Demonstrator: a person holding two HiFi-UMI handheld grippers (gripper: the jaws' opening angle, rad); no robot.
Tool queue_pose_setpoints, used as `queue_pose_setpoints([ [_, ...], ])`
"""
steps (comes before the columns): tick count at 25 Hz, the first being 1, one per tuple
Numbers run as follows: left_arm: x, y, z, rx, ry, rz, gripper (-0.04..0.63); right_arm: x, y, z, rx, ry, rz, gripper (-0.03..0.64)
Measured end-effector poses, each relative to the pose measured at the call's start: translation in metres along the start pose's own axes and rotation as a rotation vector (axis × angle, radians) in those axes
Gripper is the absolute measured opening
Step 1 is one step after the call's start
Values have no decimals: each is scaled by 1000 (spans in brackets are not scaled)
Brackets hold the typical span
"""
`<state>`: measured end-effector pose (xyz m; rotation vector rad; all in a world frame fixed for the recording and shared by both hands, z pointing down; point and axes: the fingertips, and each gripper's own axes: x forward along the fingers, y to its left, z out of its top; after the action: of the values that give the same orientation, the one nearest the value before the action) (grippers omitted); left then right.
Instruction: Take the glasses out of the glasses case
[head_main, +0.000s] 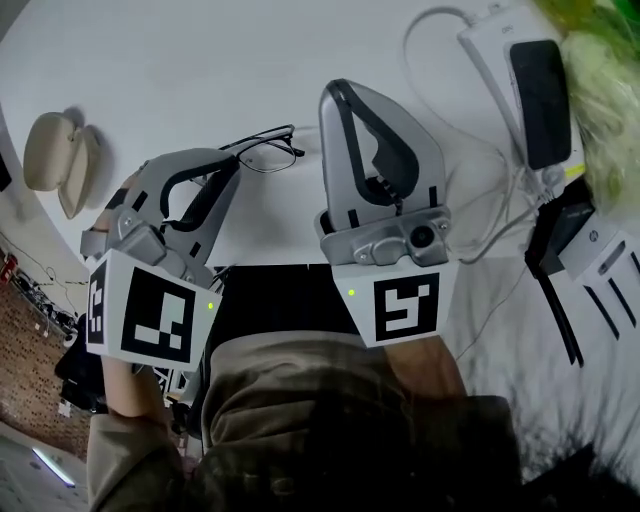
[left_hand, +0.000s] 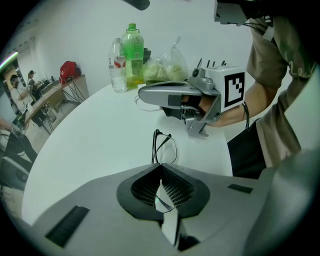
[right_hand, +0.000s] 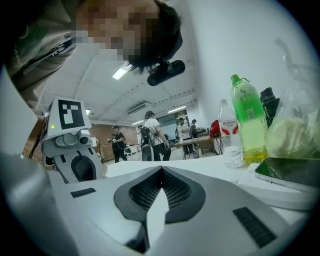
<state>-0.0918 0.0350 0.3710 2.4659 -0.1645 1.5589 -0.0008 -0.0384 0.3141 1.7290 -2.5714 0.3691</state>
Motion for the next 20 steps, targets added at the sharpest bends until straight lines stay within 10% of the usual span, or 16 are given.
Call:
queue_pose_setpoints([
  [20,19,-26,30,-91,36,4,18,-18,-18,-6,-8,19,152,12],
])
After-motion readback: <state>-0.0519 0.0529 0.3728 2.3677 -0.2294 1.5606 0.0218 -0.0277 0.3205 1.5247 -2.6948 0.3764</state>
